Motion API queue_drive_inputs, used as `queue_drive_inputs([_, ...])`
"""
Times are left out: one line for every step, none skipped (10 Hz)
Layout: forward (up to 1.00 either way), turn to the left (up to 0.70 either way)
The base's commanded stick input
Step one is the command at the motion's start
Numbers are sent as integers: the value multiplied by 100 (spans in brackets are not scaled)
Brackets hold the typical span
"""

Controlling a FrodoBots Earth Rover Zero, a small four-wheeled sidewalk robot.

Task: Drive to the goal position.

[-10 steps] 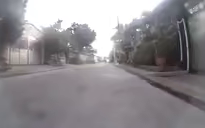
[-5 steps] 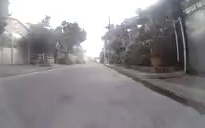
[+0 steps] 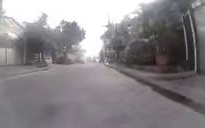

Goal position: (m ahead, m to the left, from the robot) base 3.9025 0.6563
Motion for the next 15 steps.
queue_drive_inputs([100, 0])
queue_drive_inputs([100, 0])
queue_drive_inputs([100, 0])
queue_drive_inputs([100, 0])
queue_drive_inputs([100, -3])
queue_drive_inputs([100, -18])
queue_drive_inputs([100, -33])
queue_drive_inputs([100, -16])
queue_drive_inputs([100, 0])
queue_drive_inputs([100, 0])
queue_drive_inputs([100, 0])
queue_drive_inputs([100, 0])
queue_drive_inputs([100, 0])
queue_drive_inputs([100, 0])
queue_drive_inputs([100, 0])
